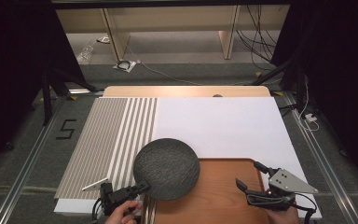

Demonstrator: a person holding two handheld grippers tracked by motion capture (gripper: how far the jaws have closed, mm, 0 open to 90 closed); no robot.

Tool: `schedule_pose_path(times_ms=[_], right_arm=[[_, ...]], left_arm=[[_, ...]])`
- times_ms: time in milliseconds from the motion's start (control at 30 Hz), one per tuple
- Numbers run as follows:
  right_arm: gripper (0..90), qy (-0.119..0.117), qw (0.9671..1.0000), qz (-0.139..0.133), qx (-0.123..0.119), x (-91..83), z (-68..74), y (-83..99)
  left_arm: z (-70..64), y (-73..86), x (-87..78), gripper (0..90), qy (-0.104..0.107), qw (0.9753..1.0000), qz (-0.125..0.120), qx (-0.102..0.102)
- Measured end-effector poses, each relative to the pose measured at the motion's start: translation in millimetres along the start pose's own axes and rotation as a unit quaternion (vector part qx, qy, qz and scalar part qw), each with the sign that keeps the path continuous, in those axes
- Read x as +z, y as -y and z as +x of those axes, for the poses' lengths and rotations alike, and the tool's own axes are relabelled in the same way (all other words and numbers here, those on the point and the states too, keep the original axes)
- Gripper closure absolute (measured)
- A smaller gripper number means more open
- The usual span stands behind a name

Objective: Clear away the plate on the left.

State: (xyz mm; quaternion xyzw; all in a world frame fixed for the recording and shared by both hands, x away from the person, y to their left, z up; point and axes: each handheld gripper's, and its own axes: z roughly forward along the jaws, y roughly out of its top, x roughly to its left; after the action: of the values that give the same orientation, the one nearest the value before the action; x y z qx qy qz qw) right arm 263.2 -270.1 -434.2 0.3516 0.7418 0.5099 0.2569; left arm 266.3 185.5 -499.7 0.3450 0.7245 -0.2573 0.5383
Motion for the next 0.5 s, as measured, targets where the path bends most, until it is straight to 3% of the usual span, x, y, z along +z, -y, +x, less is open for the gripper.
schedule_pose_path(times_ms=[500], right_arm=[[17.2, 0.002, 1.0, -0.004, 0.001, -1.6, -0.8, 0.1]], left_arm=[[-4.3, 20.7, 15.8, 84.0, -0.003, 0.9986, 0.049, 0.017]])
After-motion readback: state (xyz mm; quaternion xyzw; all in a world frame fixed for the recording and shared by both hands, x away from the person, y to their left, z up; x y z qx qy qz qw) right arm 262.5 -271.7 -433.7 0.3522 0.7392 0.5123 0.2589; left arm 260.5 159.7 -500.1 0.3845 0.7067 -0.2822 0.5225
